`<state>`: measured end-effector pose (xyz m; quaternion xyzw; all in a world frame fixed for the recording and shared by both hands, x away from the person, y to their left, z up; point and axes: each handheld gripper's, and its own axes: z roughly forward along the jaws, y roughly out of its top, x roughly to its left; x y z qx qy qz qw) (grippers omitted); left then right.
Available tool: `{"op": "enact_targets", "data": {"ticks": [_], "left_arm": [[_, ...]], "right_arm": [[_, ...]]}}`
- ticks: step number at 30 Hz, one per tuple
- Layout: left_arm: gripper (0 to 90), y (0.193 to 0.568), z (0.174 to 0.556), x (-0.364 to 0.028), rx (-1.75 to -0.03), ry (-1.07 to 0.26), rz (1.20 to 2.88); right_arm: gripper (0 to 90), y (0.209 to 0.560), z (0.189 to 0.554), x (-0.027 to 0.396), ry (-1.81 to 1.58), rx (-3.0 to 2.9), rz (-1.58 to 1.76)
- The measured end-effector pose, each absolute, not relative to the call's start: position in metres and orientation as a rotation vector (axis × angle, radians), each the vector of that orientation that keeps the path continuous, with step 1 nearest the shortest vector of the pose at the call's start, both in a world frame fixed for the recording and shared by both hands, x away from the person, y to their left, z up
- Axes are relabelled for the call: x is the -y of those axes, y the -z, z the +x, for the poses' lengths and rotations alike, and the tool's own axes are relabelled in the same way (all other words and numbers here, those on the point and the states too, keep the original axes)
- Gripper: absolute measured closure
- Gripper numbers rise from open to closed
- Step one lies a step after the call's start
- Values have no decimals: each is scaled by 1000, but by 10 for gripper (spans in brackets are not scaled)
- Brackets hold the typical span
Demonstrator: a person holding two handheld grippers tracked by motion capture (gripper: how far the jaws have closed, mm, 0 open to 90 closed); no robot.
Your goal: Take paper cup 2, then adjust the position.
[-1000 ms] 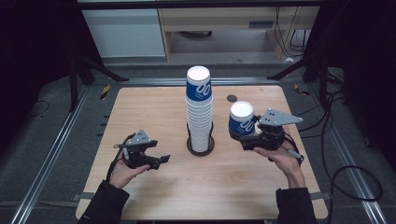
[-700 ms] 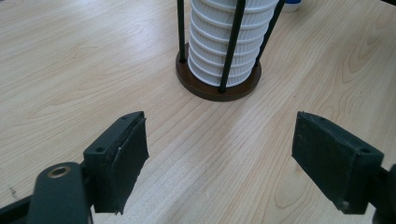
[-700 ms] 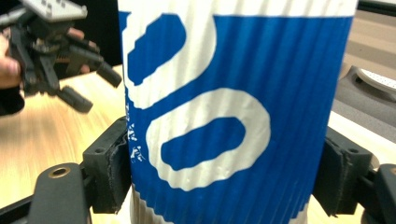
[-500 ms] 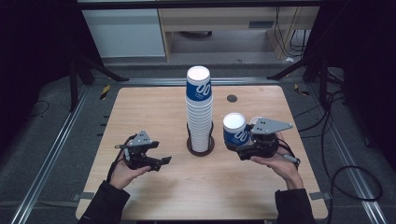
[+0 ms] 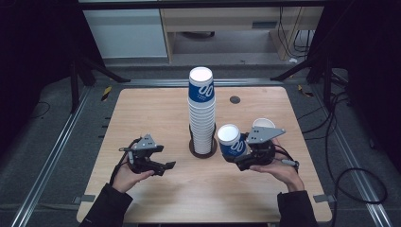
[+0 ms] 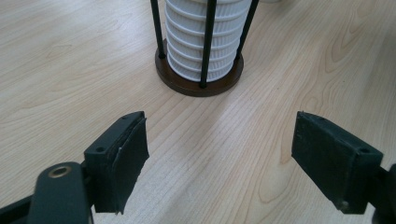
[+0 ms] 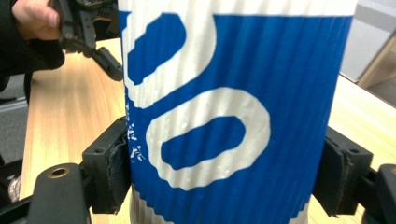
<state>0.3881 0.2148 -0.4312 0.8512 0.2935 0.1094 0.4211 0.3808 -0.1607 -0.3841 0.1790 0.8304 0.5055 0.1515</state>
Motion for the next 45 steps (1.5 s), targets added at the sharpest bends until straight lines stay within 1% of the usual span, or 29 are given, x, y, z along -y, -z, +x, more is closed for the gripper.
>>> {"op": "enact_targets", "data": {"ticks": [18,21,34,45], "left_arm": [[176,427,381,-206,-658,-221,2185],[176,426,379,-204,-633,-198,2191],[169,420,369,-193,-525,-178,2226],[167,417,362,-182,-436,-124,2247]], "right_arm": [[204,402,381,134,-1346,-2562,356],[204,404,380,130,-1334,-2592,329],[203,420,377,106,-1229,-2693,223],[203,429,376,90,-1175,-2737,161]]}}
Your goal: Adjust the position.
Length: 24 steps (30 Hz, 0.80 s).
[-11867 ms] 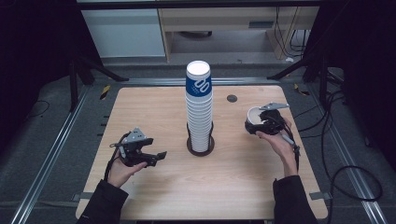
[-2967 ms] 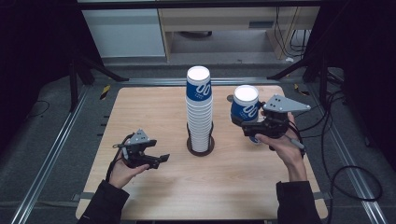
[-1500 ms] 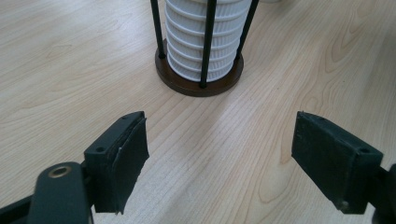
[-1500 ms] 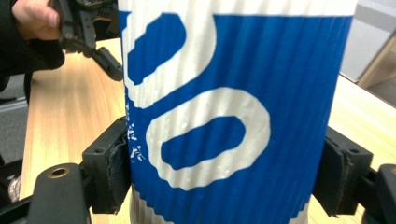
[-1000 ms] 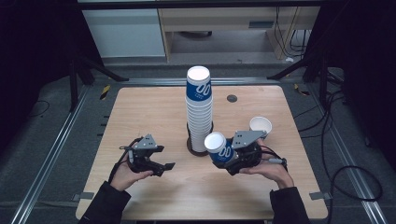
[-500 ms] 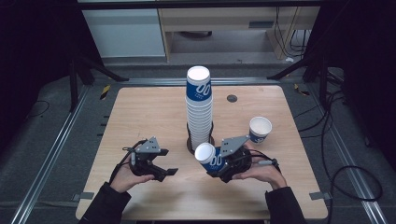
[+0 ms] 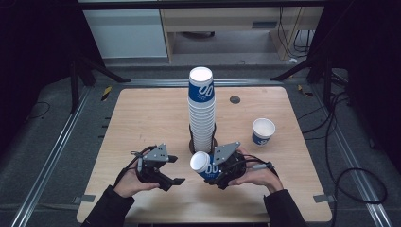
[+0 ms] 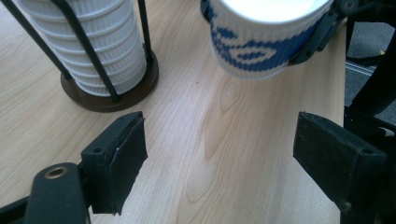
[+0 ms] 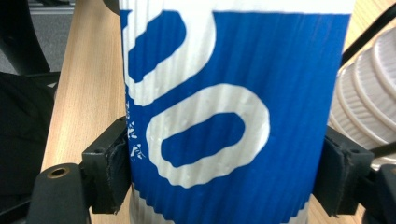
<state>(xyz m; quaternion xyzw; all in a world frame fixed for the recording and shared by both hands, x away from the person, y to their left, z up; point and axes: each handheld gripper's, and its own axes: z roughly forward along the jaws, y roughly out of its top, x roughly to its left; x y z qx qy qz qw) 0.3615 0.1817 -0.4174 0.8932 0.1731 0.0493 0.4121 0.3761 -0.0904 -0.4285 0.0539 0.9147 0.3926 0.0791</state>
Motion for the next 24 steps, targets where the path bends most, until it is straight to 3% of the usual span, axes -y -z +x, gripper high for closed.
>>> {"op": "enact_targets", "data": {"ticks": [24], "left_arm": [[160,417,361,-162,-387,-74,2262]], "right_arm": [[202,441,373,58,-1120,-2784,45]]}}
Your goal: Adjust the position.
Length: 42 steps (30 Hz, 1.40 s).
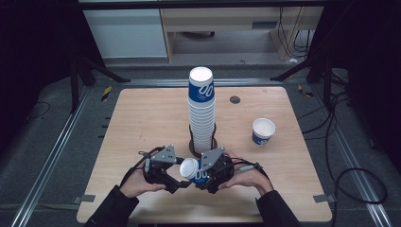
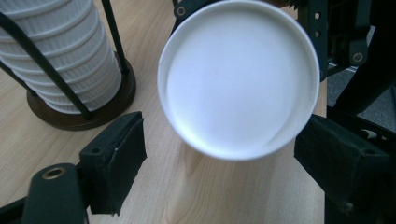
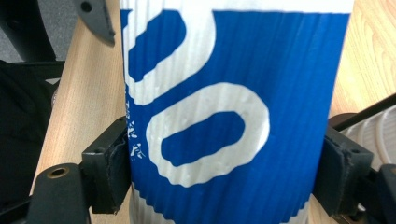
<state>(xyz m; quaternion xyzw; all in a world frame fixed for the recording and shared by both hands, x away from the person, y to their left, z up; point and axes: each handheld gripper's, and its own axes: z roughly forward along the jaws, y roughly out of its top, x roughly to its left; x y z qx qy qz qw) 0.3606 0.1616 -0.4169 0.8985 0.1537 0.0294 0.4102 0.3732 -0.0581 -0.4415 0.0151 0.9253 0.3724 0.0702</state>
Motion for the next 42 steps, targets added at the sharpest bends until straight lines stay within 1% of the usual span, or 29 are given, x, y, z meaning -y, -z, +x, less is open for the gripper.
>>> {"op": "enact_targets", "data": {"ticks": [14,19,23,30,33,36,42], "left_arm": [[180,421,360,-154,-382,-56,2284],[203,422,360,-152,-380,-58,2298],[240,424,359,-151,-373,-47,2306],[249,424,359,-150,-375,-56,2314],[249,423,359,-151,-371,-58,2313],[250,422,359,-154,-379,-75,2305],[250,415,363,-167,-403,-93,2265]], "right_arm": [[201,449,370,44,-1067,-2810,-14],[201,451,369,42,-1053,-2818,-13],[201,450,368,41,-1055,-2816,-20],[197,450,369,41,-1054,-2816,-23],[176,451,369,40,-1064,-2821,-9],[101,449,370,41,-1110,-2819,7],[78,441,374,52,-1181,-2768,58]]}}
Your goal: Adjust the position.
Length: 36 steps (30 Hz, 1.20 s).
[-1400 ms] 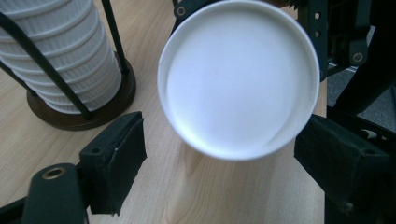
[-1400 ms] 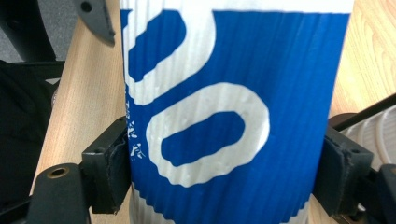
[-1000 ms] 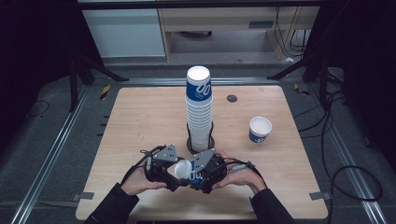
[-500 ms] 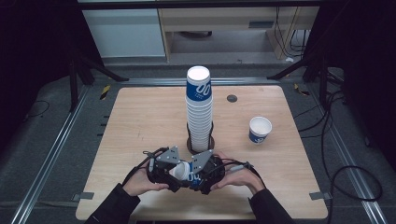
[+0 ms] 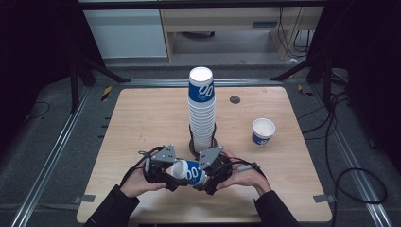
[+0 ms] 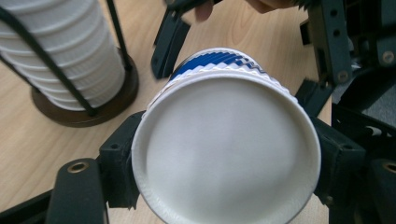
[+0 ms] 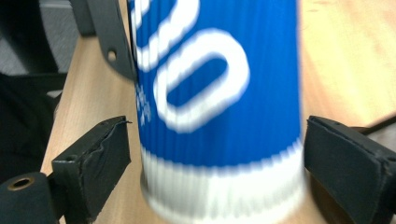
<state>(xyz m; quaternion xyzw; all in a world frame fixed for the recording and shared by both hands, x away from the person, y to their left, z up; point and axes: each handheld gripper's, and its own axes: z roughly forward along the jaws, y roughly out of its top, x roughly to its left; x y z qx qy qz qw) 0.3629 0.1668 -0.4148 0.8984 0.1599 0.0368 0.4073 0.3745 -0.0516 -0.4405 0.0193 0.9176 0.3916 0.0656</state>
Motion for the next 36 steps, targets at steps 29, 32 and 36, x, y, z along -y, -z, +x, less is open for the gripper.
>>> {"op": "enact_targets", "data": {"ticks": [29,32,36], "left_arm": [[250,405,365,-184,-375,-64,2024],[250,406,365,-182,-365,-49,2021],[251,408,364,-178,-348,-30,2030]], "right_arm": [[74,435,386,84,-1590,-2686,265],[79,437,385,82,-1595,-2692,253],[86,439,385,80,-1610,-2695,247]]}}
